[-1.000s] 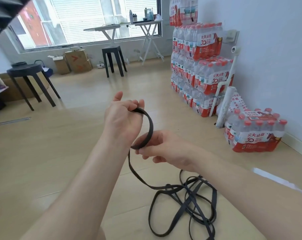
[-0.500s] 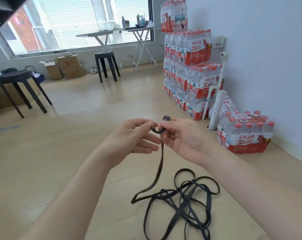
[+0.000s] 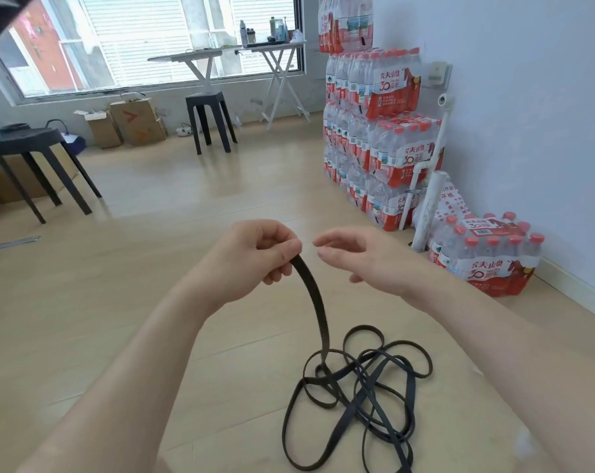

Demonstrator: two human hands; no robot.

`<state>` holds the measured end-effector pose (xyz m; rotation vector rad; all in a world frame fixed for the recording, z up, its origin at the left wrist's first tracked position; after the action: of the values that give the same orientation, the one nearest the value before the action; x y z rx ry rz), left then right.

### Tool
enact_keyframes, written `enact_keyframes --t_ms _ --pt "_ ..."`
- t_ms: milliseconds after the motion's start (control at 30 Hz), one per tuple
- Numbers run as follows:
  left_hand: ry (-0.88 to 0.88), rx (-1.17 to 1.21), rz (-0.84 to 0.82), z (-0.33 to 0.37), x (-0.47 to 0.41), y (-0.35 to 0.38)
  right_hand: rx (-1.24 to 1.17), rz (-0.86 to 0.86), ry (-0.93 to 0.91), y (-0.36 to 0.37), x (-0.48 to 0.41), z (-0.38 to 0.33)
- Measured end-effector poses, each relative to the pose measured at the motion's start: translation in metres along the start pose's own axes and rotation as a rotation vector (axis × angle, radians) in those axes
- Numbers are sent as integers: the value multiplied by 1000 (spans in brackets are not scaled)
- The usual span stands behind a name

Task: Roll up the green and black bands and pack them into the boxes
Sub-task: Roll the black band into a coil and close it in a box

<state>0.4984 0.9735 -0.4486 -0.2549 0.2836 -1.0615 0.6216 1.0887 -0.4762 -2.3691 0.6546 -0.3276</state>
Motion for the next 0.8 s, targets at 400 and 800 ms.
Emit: enact_keyframes --t_ms 400,800 --pt "-124 540 55 -8 1 -8 -280 112 -137 5 4 -22" --pt "57 351 59 8 6 -1 -266 147 -117 2 8 -23"
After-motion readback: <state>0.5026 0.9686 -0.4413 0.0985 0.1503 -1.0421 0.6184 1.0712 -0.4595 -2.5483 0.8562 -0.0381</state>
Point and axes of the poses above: each hand's wrist, its own x-axis away from the middle knuckle, its own y-axis out of the palm, z = x × y, the point moved 5 cm from there along -x, towards the middle knuckle, and after that the axes turned 11 degrees about x, right-handed, at the moved point
